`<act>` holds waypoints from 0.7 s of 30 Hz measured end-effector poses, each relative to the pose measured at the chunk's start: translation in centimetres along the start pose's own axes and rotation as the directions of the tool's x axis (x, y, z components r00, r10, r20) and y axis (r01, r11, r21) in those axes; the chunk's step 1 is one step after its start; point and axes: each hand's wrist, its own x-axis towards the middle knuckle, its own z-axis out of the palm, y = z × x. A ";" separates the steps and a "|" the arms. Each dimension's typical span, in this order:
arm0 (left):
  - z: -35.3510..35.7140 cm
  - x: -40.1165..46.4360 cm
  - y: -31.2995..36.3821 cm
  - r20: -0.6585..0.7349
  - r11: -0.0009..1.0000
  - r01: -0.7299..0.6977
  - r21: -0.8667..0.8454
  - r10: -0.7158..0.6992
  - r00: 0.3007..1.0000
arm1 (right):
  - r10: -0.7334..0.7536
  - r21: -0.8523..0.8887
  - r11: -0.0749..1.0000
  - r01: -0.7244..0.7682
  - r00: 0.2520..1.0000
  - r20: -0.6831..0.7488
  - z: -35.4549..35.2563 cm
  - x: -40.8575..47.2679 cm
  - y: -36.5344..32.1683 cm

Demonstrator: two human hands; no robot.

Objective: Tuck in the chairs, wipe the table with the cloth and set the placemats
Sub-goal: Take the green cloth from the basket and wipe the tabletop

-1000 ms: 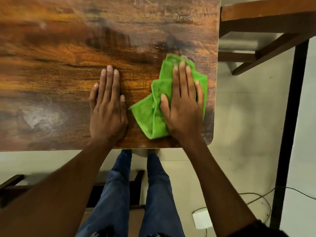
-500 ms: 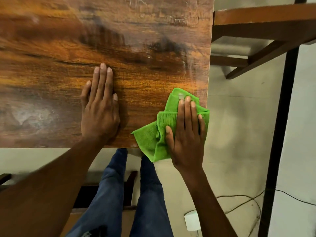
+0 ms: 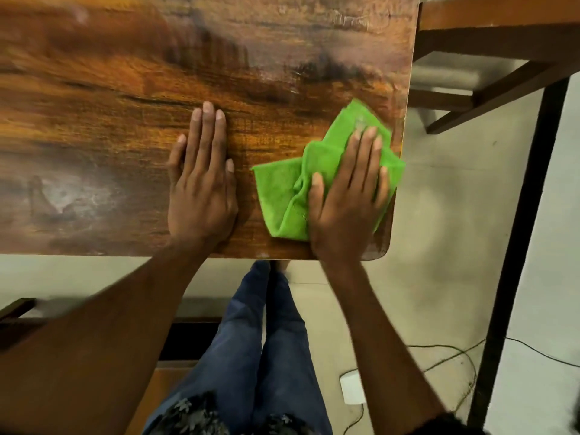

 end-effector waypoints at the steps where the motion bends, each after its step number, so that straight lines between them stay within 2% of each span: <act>1: 0.0 0.0 0.0 0.002 1.000 0.001 0.002 -0.001 1.000 | 0.017 -0.008 1.000 -0.017 1.000 0.015 0.3 -2.2 -1.4; 4: 0.1 0.0 0.0 -0.005 1.000 0.005 0.014 -0.005 1.000 | -0.050 -0.009 0.999 0.051 0.995 0.091 0.9 -5.8 -5.5; 6: 0.1 0.1 0.2 0.002 1.000 0.008 0.011 -0.008 1.000 | -0.116 -0.005 0.993 0.117 0.986 0.116 1.1 -6.1 -5.9; 9: -0.1 0.2 0.3 0.017 1.000 0.015 -0.002 -0.015 1.000 | -0.177 -0.003 0.984 0.179 0.976 0.126 1.0 -5.4 -2.5; 11: -0.2 0.2 0.3 0.028 1.000 0.016 -0.009 -0.016 0.999 | -0.141 -0.007 0.990 0.142 0.985 0.100 0.6 -4.5 1.0; 15: -0.1 0.4 0.0 0.039 1.000 0.016 -0.010 -0.015 0.999 | -0.120 -0.026 0.992 0.122 0.989 0.084 -0.2 -2.2 4.4; 21: 0.0 0.4 -0.2 0.040 1.000 0.018 -0.012 -0.018 0.999 | -0.217 -0.028 0.976 0.217 0.976 0.021 -0.2 7.1 1.5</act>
